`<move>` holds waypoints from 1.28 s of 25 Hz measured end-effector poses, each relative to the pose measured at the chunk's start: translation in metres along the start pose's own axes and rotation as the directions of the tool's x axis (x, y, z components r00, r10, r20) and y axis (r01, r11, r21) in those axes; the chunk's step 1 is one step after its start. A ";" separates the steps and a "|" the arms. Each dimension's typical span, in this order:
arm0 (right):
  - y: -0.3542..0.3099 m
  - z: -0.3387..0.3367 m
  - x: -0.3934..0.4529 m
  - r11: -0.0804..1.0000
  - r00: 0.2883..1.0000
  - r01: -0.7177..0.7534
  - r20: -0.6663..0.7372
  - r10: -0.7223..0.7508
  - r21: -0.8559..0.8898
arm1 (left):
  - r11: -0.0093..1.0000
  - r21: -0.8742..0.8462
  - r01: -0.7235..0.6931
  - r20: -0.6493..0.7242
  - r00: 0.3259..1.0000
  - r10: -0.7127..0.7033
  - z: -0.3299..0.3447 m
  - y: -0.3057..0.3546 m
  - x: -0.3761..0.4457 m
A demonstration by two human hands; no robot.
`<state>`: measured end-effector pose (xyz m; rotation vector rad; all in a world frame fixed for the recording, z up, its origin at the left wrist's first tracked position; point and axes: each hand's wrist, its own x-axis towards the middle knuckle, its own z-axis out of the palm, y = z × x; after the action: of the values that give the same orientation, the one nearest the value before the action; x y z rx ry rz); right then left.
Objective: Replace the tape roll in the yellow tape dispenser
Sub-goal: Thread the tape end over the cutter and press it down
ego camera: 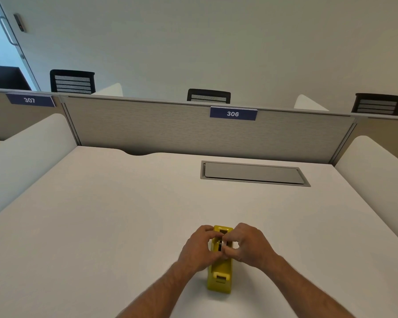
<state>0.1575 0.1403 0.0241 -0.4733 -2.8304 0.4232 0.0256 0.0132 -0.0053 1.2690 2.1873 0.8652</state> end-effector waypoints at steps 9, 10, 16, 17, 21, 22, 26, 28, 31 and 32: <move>0.006 0.001 0.002 0.996 0.998 -0.057 0.043 0.055 0.065 | 1.000 0.002 -0.005 0.000 1.000 0.005 -0.001 0.001 0.000; 0.006 0.001 0.001 0.996 0.998 -0.050 0.049 0.047 0.067 | 1.000 0.002 -0.006 0.000 1.000 0.006 -0.001 0.000 0.000; 0.008 0.000 0.004 0.996 0.999 -0.033 0.042 0.030 0.081 | 1.000 0.001 -0.001 0.003 1.000 0.001 -0.002 0.000 0.000; 0.008 0.000 0.004 0.996 0.999 -0.031 0.042 0.028 0.079 | 1.000 0.003 0.000 0.003 1.000 0.000 -0.002 0.000 0.000; 0.008 0.001 0.002 0.997 0.999 -0.026 0.032 0.024 0.069 | 1.000 0.020 -0.005 0.005 1.000 0.004 -0.002 0.000 0.000; 0.008 0.001 0.003 0.997 0.999 -0.020 0.029 0.018 0.071 | 1.000 0.021 -0.005 0.006 1.000 0.004 -0.002 0.000 0.001; 0.007 0.001 0.004 0.996 1.000 -0.015 0.029 0.013 0.086 | 1.000 0.017 0.009 0.016 1.000 -0.010 -0.001 -0.001 0.000; 0.008 0.002 0.003 0.997 1.000 -0.014 0.020 0.012 0.082 | 1.000 0.016 0.007 0.016 1.000 -0.007 -0.001 -0.001 0.000; 0.009 0.003 -0.001 0.997 1.000 -0.010 -0.006 0.010 0.074 | 0.999 0.031 -0.008 0.015 1.000 0.007 -0.001 -0.001 0.001; 0.009 0.004 -0.001 0.997 1.000 -0.010 -0.007 0.011 0.079 | 0.999 0.034 -0.007 0.015 1.000 0.007 -0.001 -0.001 0.001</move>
<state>0.1596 0.1472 0.0169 -0.4734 -2.7930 0.5314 0.0240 0.0132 -0.0053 1.2960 2.1960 0.8219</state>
